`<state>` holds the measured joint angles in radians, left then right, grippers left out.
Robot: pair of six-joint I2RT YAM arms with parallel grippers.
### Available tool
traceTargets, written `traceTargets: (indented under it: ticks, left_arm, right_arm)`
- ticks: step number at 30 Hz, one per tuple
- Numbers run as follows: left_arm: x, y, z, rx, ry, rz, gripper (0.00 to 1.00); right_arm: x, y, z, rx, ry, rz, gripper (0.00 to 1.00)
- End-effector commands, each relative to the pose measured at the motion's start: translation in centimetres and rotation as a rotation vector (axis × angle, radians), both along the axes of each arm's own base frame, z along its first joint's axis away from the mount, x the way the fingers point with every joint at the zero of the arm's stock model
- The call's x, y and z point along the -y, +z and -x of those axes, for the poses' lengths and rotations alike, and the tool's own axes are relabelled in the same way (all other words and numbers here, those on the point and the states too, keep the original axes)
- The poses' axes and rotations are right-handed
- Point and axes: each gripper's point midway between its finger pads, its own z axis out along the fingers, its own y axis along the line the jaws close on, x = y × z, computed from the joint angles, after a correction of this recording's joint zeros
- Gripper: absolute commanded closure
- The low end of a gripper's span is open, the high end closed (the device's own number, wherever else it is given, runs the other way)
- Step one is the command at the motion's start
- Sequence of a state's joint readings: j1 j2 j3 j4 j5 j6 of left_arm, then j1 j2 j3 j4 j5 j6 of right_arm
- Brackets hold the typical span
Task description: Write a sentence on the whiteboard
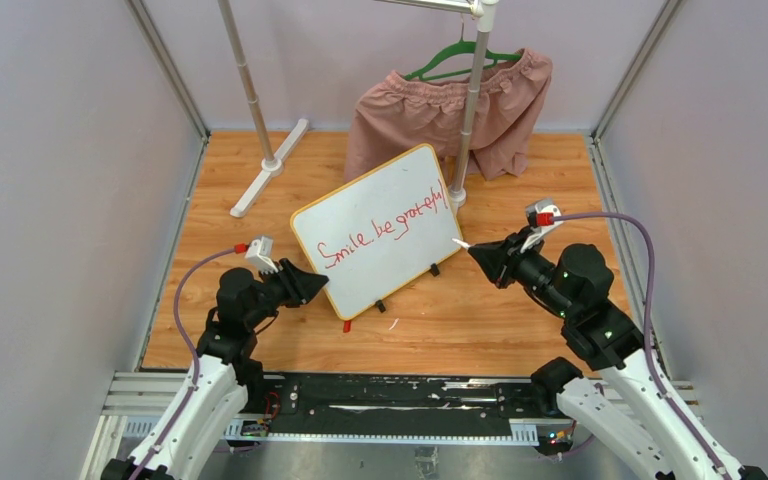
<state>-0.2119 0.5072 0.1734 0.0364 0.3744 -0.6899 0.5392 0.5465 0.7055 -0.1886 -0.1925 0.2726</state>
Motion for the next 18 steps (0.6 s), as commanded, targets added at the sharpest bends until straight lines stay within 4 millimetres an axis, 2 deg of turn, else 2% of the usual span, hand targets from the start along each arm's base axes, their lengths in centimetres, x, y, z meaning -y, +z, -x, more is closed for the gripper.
traceTargets:
  ticks: [1, 18]
  left_arm:
    - [-0.58, -0.32, -0.04, -0.026, 0.033, -0.017, 0.6]
    - [-1.37, -0.98, 0.41, -0.116, 0.099, -0.008, 0.47]
  right_arm:
    - [-0.1, -0.25, 0.34, 0.002, 0.009, 0.001, 1.0]
    - [0.04, -0.53, 0.07, -0.002, -0.003, 0.011, 1.0]
